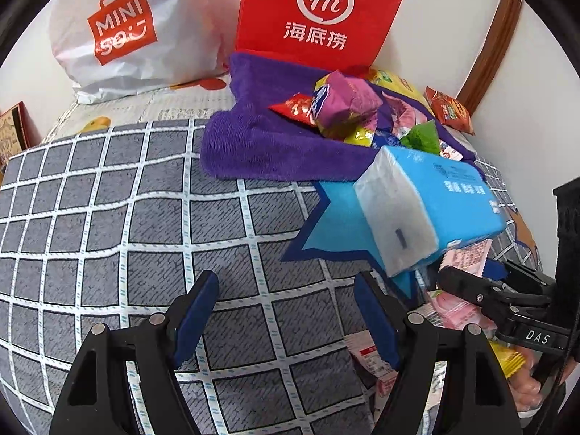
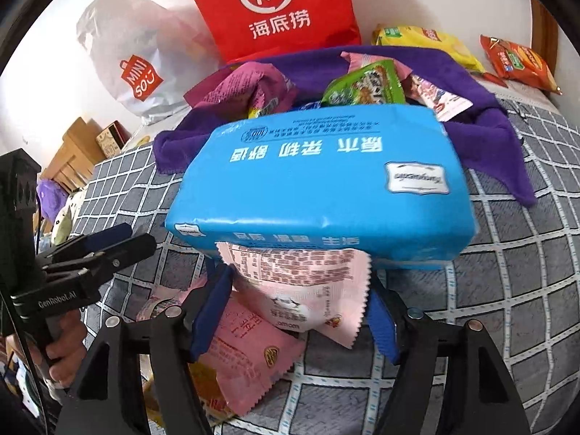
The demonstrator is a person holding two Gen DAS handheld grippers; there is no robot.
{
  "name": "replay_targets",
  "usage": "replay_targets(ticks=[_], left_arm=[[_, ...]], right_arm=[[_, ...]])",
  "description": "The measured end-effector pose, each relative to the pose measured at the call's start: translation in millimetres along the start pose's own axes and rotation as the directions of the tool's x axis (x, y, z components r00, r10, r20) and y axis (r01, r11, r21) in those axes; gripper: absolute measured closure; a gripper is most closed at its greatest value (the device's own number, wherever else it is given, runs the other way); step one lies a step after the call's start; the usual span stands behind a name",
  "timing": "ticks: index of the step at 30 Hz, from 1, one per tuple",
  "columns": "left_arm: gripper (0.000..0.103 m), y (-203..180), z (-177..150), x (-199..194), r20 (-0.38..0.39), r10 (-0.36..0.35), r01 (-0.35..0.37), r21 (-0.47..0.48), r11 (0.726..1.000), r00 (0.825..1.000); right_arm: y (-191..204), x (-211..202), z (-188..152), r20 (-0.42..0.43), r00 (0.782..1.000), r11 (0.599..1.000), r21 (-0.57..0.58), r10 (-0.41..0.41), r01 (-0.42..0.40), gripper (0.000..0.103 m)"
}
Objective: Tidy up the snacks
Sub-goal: 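Grasp the pink-and-white wrapper under the tissue pack with the right tool, then grasp the white snack packet with the left tool while the right holds its wrapper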
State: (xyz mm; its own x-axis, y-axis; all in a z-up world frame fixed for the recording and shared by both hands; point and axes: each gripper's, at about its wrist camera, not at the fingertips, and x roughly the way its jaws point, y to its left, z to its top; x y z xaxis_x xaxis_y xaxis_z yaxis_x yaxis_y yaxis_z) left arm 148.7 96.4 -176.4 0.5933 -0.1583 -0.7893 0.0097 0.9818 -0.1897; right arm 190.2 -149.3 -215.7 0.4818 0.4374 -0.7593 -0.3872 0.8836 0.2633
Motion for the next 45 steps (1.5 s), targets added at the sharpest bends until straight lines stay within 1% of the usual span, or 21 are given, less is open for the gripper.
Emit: replay_targets(ticks=[1,6,9,10,11,14,20,30,36,40,45], left_arm=[[0.028,0.4,-1.2,1.7,-0.002,0.001,-0.001,0.003,1.0,1.0],[0.027,-3.0,-5.5,2.1,0.031,0.022,-0.023,0.041,0.999,0.999],[0.025,-8.8,-10.1,2.8,0.057,0.039,-0.043,0.077,0.996,0.998],[0.024,-12.2,-11.6,3.6,0.061,0.057,-0.062,0.094,0.994,0.997],[0.024,-14.3,-12.0,4.1,0.061,0.067,-0.074,0.107,0.992,0.996],[0.021,-19.6,-12.7,5.3,0.059,0.085,-0.092,0.136,0.986,0.995],[0.017,-17.9,-12.4,4.2,0.058,0.066,-0.073,0.129,0.989,0.996],[0.014,-25.7,-13.7,7.8,0.049,0.099,-0.106,0.16,0.981,0.994],[0.014,-24.9,-13.8,7.3,0.05,0.09,-0.096,0.155,0.983,0.995],[0.013,-25.3,-13.7,7.6,0.048,0.096,-0.102,0.16,0.982,0.994],[0.012,-26.7,-13.6,8.0,0.047,0.096,-0.103,0.161,0.982,0.994]], right_arm=[[2.8,0.8,-0.2,0.006,1.0,1.0,-0.009,-0.01,0.01,0.03],[5.4,0.7,-2.8,0.025,0.999,1.0,-0.008,-0.027,0.028,0.03],[3.7,-1.4,-4.0,0.032,0.999,1.0,-0.005,-0.025,0.025,0.035],[2.7,-2.4,-4.3,0.034,0.999,1.0,-0.002,-0.024,0.025,0.039],[1.9,-3.5,-4.4,0.034,0.999,1.0,0.003,-0.025,0.025,0.041],[-3.4,-7.4,-5.6,0.039,0.999,0.999,0.02,-0.033,0.032,0.043],[-17.6,-18.8,-10.4,0.04,0.998,0.997,0.055,-0.056,0.054,0.043],[-39.7,-52.3,-19.4,0.083,0.993,0.992,0.095,-0.089,0.081,0.043],[-49.1,-64.5,-27.1,0.075,0.991,0.99,0.092,-0.115,0.108,0.043],[-55.6,-67.6,-32.9,0.061,0.99,0.988,0.099,-0.124,0.117,0.043],[-62.5,-58.0,-37.8,0.044,0.991,0.986,0.113,-0.128,0.122,0.043]])
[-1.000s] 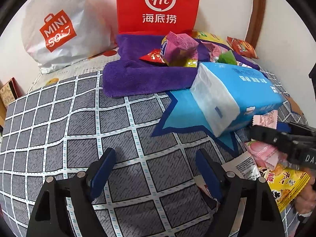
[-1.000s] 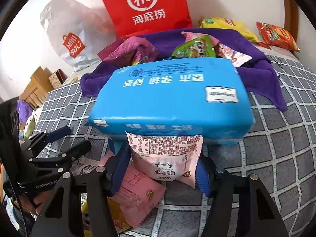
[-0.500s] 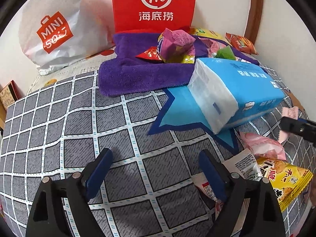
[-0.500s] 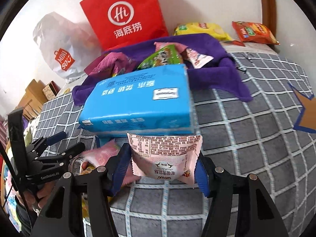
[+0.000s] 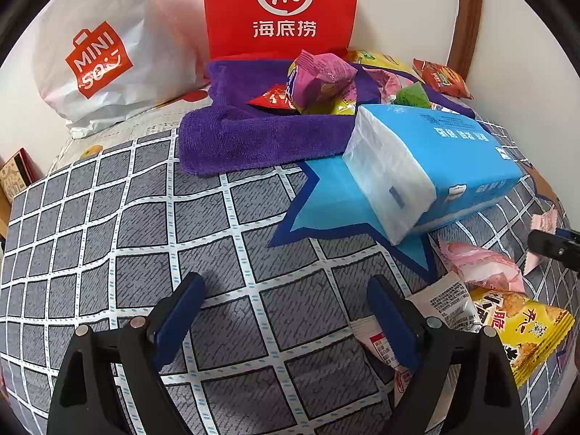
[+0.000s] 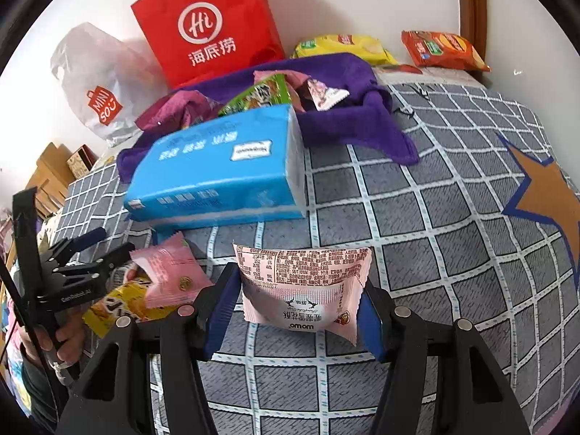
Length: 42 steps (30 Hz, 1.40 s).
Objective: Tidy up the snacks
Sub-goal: 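Grasp the white snack packet with the left tool while the right holds its wrapper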
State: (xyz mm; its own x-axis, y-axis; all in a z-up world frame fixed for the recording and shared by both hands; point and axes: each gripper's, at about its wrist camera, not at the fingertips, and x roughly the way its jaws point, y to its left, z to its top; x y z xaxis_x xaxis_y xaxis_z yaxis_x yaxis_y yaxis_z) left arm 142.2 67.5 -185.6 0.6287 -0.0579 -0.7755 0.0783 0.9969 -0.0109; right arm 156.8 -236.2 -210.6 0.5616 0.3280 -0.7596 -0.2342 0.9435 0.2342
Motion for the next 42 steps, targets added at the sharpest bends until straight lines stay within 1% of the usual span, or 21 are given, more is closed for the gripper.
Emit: replay_targets(ticks=[3,6,13,17,24,25,27,28,31,35,39,41,42], left_arm=[[0.012,-0.3,0.2,0.3,0.0,0.001,-0.001,-0.001,1.0,1.0],[0.012,0.0,0.1,0.2,0.002,-0.001,0.001,-0.005,1.0,1.0],[0.012,3.6,-1.9,-1.0,0.008,-0.012,0.012,-0.019,1.0,1.0],[0.012,5.7,-4.1,-3.1,0.012,-0.018,0.019,-0.027,0.999,1.0],[0.014,6.5,-11.9,-10.8,0.018,-0.058,0.059,-0.057,0.997,0.998],[0.014,6.3,-12.8,-12.0,0.017,-0.069,0.07,-0.063,0.996,0.997],[0.014,6.0,-13.7,-14.7,0.016,-0.116,0.117,-0.08,0.99,0.993],[0.014,6.2,-14.0,-16.4,0.014,-0.157,0.157,-0.095,0.983,0.988],[0.014,6.7,-14.4,-18.8,0.005,-0.219,0.218,-0.134,0.967,0.976],[0.014,3.2,-17.4,-23.4,-0.013,-0.27,0.264,-0.16,0.951,0.963],[0.014,-10.9,-25.1,-28.1,-0.041,-0.314,0.306,-0.13,0.943,0.949],[0.014,-21.6,-29.6,-27.0,-0.058,-0.315,0.308,-0.104,0.946,0.947],[0.014,-26.0,-32.0,-26.9,-0.056,-0.298,0.293,-0.088,0.952,0.953]], right_arm=[[-0.6,7.3,-2.4,0.001,1.0,1.0,-0.005,-0.014,0.014,0.043],[-1.1,14.7,-3.3,0.003,0.999,0.999,-0.013,-0.048,0.048,0.043],[5.0,19.3,-7.4,0.062,0.992,0.99,-0.08,-0.113,0.118,0.043],[5.3,19.3,-9.8,0.084,0.989,0.987,-0.097,-0.119,0.127,0.043],[4.3,19.8,-9.7,0.09,0.989,0.988,-0.094,-0.117,0.125,0.043],[4.7,19.9,-9.7,0.091,0.989,0.987,-0.096,-0.119,0.127,0.043],[4.3,19.6,-10.0,0.091,0.989,0.988,-0.095,-0.116,0.124,0.043],[4.0,19.5,-9.9,0.091,0.989,0.988,-0.093,-0.113,0.121,0.043],[3.1,19.3,-9.5,0.092,0.99,0.989,-0.089,-0.106,0.115,0.043],[3.4,19.1,-9.7,0.092,0.99,0.989,-0.089,-0.107,0.115,0.043],[3.3,19.3,-9.7,0.092,0.99,0.989,-0.089,-0.108,0.116,0.043],[3.2,19.3,-10.0,0.092,0.99,0.989,-0.091,-0.111,0.119,0.043],[3.5,19.3,-10.1,0.092,0.989,0.988,-0.092,-0.113,0.121,0.043]])
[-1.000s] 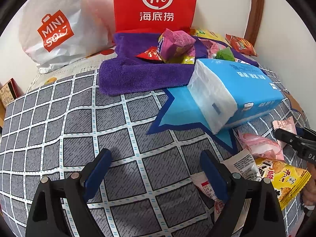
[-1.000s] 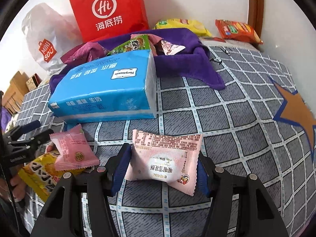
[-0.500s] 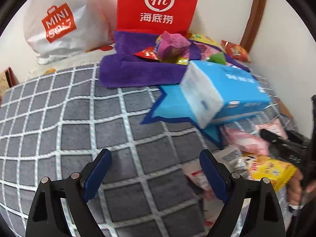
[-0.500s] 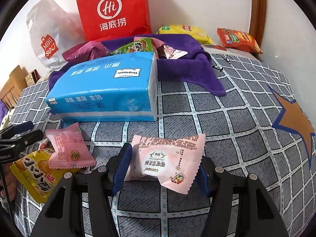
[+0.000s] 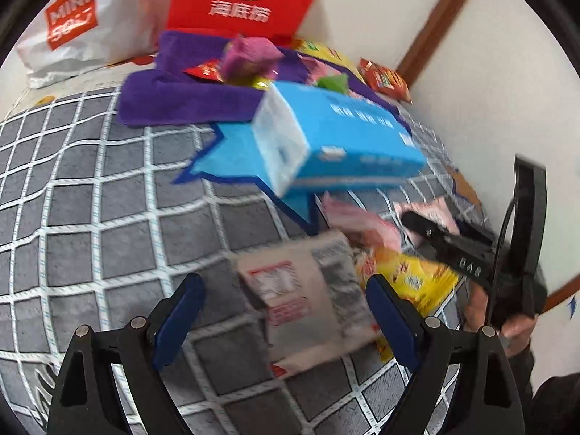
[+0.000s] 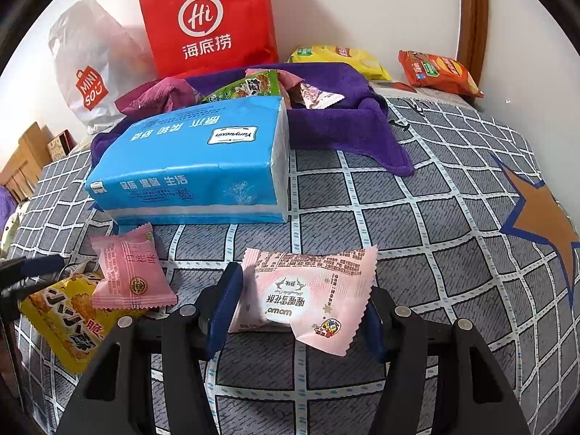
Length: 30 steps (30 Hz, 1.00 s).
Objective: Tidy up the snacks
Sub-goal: 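Grasp the white snack packet with the left tool while the right holds its wrapper, then carry both held packets up over the purple towel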
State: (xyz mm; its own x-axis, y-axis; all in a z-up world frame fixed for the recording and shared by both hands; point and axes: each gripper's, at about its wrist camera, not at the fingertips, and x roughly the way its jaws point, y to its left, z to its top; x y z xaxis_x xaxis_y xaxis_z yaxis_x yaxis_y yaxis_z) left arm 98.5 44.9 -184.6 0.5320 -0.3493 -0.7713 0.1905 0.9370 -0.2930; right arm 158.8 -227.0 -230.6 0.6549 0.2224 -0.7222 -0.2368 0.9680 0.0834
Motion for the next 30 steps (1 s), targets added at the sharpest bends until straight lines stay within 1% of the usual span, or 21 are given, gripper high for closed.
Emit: replay_targets(ticks=[3,5,8,10,12,14,15,18,20,21,22,25,27,30], left_arm=[[0.014,-13.8,-3.3,7.0,0.011,0.096,-0.096,0.062,0.993,0.995],[0.014,-19.5,-3.8,11.7,0.023,0.156,-0.157,0.079,0.984,0.988],[0.02,-22.2,-2.6,15.7,0.04,0.221,-0.224,0.104,0.969,0.975],[0.027,-22.0,-3.2,17.1,0.055,0.26,-0.265,0.116,0.957,0.964],[0.029,-22.8,-3.5,17.5,0.075,0.291,-0.298,0.136,0.945,0.954],[0.038,-24.5,-5.0,17.1,0.097,0.291,-0.302,0.13,0.944,0.952],[0.043,-25.3,-6.0,15.8,0.108,0.3,-0.313,0.128,0.941,0.948],[0.045,-24.3,-6.6,13.9,0.108,0.3,-0.312,0.119,0.943,0.948],[0.045,-22.1,-6.8,11.9,0.1,0.295,-0.305,0.108,0.946,0.95],[0.045,-21.9,-7.1,9.6,0.097,0.288,-0.297,0.102,0.949,0.953],[0.045,-20.3,-7.0,6.4,0.093,0.274,-0.282,0.095,0.955,0.957],[0.045,-15.8,-6.4,0.0,0.088,0.249,-0.255,0.065,0.965,0.965],[0.045,-13.8,-4.8,-3.7,0.085,0.229,-0.234,0.049,0.971,0.97],[0.045,-12.4,-2.9,-9.2,0.084,0.199,-0.202,0.029,0.979,0.976]], right_arm=[[-0.4,-0.4,-0.2,0.0,1.0,1.0,0.0,0.0,0.0,0.043],[-0.1,-1.0,-0.5,-0.001,1.0,1.0,0.001,0.001,-0.001,0.043],[0.0,-1.8,-1.0,0.0,1.0,1.0,0.001,0.002,-0.002,0.043],[-0.3,-2.0,-1.0,0.0,1.0,1.0,0.003,0.003,-0.003,0.043],[-0.4,-2.5,-1.0,0.0,1.0,1.0,0.006,0.007,-0.007,0.043],[-0.5,-3.2,-1.9,0.001,1.0,1.0,0.006,0.007,-0.007,0.043],[-0.7,-3.1,-1.8,0.001,1.0,1.0,0.007,0.008,-0.008,0.043],[-0.6,-4.2,-2.2,0.001,1.0,1.0,0.009,0.002,-0.002,0.043],[-1.3,-6.6,-3.2,0.002,1.0,1.0,0.013,-0.005,0.004,0.045],[-1.9,-8.0,-4.0,-0.002,1.0,1.0,0.013,0.002,-0.002,0.046],[-3.0,-9.2,-4.4,-0.004,1.0,1.0,0.014,0.004,-0.004,0.05],[-6.4,-15.1,-3.4,0.001,1.0,1.0,0.025,0.018,-0.018,0.055],[-7.3,-15.4,-1.6,0.002,1.0,0.999,0.021,0.028,-0.028,0.056],[-6.9,-9.9,0.3,-0.006,1.0,1.0,0.012,0.014,-0.014,0.057]])
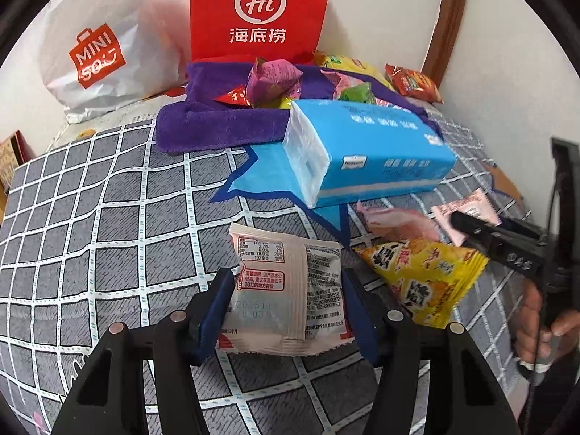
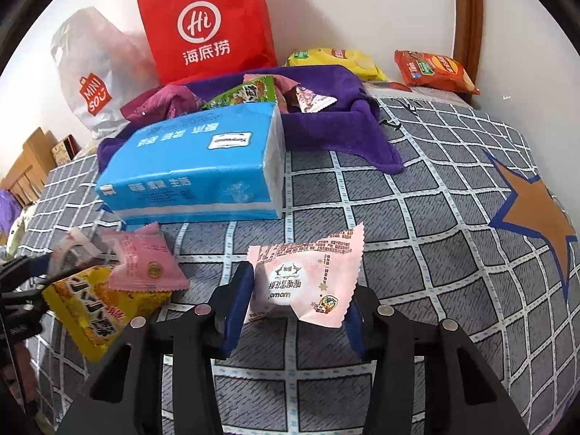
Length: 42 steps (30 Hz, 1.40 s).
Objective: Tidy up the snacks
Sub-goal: 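Carry both held packets up over the purple towel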
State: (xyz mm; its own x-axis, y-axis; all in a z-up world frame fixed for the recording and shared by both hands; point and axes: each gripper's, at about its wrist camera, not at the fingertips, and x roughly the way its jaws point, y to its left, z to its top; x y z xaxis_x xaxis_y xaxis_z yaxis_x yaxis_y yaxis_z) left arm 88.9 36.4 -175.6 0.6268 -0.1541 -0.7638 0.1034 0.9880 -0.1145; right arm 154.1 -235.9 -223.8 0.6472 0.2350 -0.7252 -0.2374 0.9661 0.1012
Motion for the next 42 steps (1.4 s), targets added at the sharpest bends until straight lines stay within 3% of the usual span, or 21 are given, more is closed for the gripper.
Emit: replay_targets(ticks=[9,25,42], left_arm=[[0.045,6.7,1.8,-6.0,-0.01,-0.059,0.059,-0.038,0.998,0.998],[0.045,1.5,14.6,-18.6,0.023,-0.088,0.088,-0.021,0.996,0.996],[0.045,-2.0,23.3,-25.2,0.034,-0.134,0.135,-0.036,0.99,0.99]], right_arm=[[1.6,11.4,7.6,-0.004,1.0,1.0,-0.003,0.031,-0.031,0.053],[0.7,-16.2,11.5,0.053,0.992,0.993,0.004,0.115,-0.115,0.082],[8.4,-51.2,17.2,0.108,0.986,0.991,-0.041,0.13,-0.126,0.085]])
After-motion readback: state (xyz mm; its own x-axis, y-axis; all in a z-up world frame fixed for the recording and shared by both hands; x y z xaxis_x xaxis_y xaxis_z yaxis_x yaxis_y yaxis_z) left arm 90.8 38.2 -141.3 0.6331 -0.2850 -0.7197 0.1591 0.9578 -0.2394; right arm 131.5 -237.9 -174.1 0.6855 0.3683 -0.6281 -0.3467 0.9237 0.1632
